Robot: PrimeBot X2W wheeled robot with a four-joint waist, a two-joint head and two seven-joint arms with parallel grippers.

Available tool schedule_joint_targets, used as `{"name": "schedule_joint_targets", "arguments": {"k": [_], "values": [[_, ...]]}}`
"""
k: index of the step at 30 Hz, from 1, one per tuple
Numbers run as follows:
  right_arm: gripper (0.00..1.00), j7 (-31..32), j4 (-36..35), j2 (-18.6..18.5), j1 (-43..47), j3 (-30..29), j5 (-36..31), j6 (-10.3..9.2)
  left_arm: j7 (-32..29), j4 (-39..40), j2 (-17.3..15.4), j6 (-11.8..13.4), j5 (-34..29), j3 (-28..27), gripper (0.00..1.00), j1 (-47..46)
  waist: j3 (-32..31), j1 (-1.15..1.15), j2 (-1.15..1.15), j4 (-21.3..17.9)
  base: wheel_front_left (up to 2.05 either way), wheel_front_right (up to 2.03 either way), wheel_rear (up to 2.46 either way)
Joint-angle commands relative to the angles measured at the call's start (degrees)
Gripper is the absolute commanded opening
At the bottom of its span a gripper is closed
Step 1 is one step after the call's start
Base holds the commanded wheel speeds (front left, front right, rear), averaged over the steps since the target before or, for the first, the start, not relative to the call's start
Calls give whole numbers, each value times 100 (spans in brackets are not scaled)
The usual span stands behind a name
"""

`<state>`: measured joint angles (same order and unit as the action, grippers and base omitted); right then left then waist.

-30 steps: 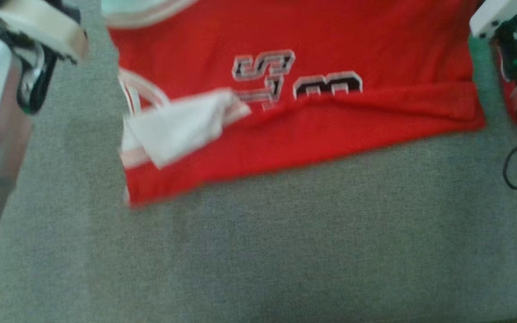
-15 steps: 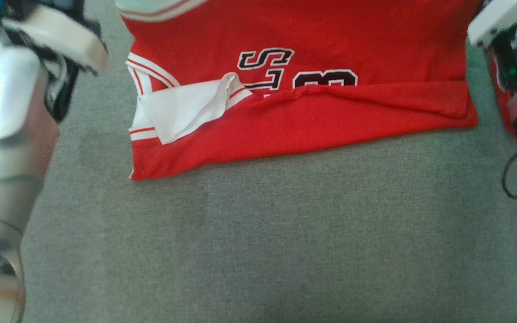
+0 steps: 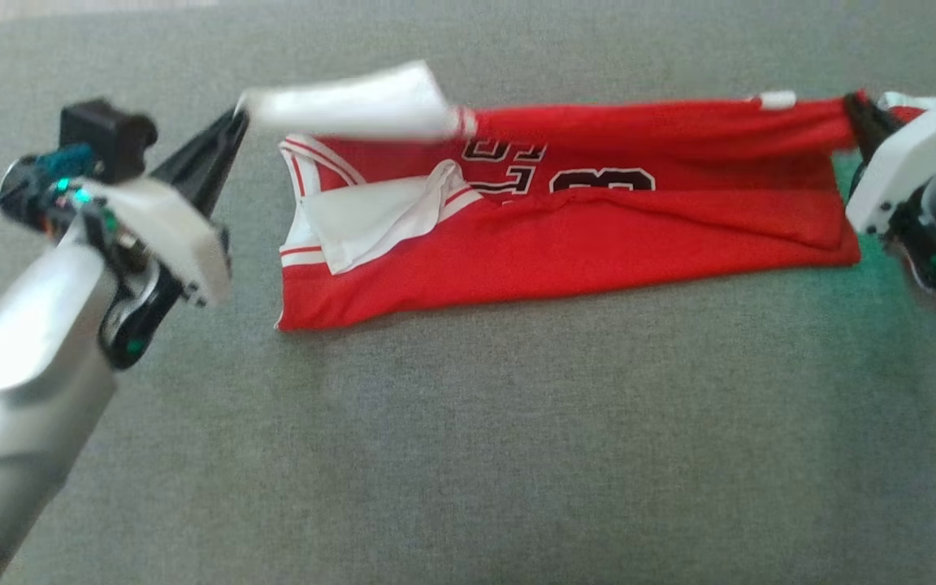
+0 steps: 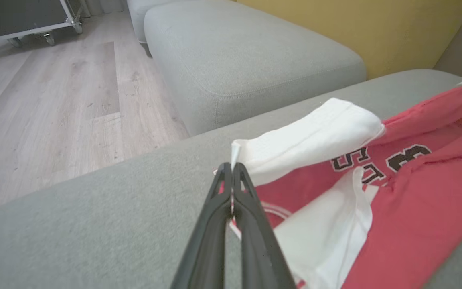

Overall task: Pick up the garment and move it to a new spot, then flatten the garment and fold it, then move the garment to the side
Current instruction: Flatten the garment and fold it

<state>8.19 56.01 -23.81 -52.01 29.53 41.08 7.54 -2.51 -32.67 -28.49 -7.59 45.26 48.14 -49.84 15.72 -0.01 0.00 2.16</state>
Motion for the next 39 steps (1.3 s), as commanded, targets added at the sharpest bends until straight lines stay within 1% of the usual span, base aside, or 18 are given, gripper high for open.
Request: {"name": "schedule_joint_targets", "arguments": {"k": [1,8,11,15,22,23,24,25,26,29,32,35,39], "values": [[0,86,-213,-162,98,133,118,-5,-104,262,-381,11,112,-193,0,-95,-95,1,0,-8,0,0,0],[0,691,-604,-495,361,708,478,-5,-1107,1091,-949,11,628,223,0,462,-358,1,0,-109,0,0,0],[0,973,-755,-628,437,908,667,-5,-1426,1395,-1121,11,779,337,0,594,-393,1,0,-148,0,0,0],[0,1321,-887,-754,491,1153,820,-5,-1655,1632,-1253,45,875,390,0,693,-399,1,0,-199,0,0,0],[0,1639,-989,-874,570,1473,931,-5,-1976,1839,-1382,90,1042,456,0,810,-428,1,0,-249,0,0,0],[4,1681,-956,-875,584,1495,949,-5,-1988,1861,-1382,110,1051,461,0,826,-436,1,0,-257,0,0,0],[100,1742,-906,-860,604,1503,986,-5,-1989,1870,-1380,128,1056,462,29,838,-444,1,0,-265,0,0,0],[100,1797,-883,-833,622,1518,1025,-5,-1969,1876,-1370,149,1049,462,76,846,-459,1,0,-270,0,0,0],[100,1810,-871,-815,631,1516,1063,-5,-1927,1879,-1352,178,1051,448,100,861,-477,1,0,-277,0,0,0],[100,1698,-827,-780,592,1438,1141,-5,-1722,1894,-1297,330,1011,368,100,880,-552,1,0,-304,0,0,0],[100,1408,-818,-766,489,1319,1166,-5,-1235,1875,-1203,607,920,145,100,862,-641,1,0,-332,0,0,0],[100,910,-863,-686,350,1129,1195,-5,-583,1836,-1062,892,804,-118,100,853,-742,1,0,-370,0,0,0],[100,-60,-948,-489,216,816,1188,-5,396,1784,-816,1268,762,-543,100,915,-881,1,0,-421,0,0,0]]}}
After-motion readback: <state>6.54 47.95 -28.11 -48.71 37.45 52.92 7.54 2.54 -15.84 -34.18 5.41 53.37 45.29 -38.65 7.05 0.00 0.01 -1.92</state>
